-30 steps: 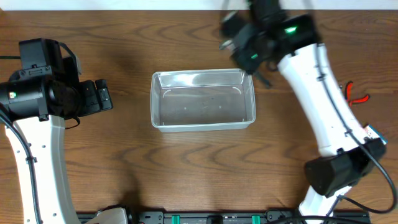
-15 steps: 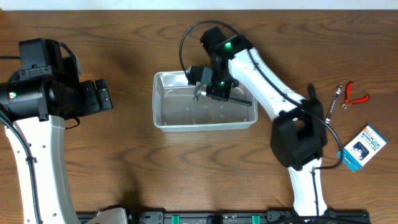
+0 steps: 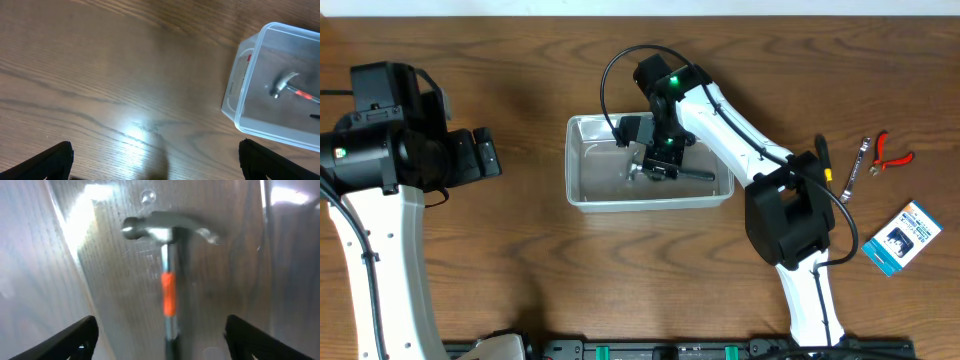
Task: Pack container
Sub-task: 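Carry the hammer with the right gripper and release it into the container, then move the right gripper to the yellow-handled screwdriver and grasp it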
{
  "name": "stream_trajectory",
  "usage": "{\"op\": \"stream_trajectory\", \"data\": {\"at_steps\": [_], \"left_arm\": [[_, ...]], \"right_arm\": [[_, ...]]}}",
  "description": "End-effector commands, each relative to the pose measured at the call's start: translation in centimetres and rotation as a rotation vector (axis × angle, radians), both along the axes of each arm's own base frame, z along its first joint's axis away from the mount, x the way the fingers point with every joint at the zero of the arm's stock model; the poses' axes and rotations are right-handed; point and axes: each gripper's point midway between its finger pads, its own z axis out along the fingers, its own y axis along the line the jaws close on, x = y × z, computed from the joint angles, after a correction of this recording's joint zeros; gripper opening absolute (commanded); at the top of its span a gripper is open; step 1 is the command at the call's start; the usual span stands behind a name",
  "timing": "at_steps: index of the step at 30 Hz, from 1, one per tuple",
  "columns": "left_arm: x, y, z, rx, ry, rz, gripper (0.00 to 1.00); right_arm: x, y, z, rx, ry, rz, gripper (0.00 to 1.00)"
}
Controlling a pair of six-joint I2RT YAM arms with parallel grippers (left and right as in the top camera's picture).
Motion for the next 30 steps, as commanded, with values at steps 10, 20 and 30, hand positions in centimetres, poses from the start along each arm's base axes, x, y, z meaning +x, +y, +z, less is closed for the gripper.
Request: {"op": "stream_trajectory", "data": {"at_steps": [10,20,30], "left_arm": [[-0.1,0.2,-0.1,0.013,0.01,-0.005,0.98],[-0.1,0.2,-0.1,0.013,0.009,-0.005,0.98],[0.3,0.3,0.0,0.016,-0.005,-0.004,0.98]], "right_arm": [[8.1,-9.6,21.8,0.062,-0.575,-0.663,0.94],[5.1,-31.0,20.0,-0.036,-0.332,-1.328,0.99],[3.1,-34.1,7.7,-0.116,-0.149,-1.271,0.99]]}}
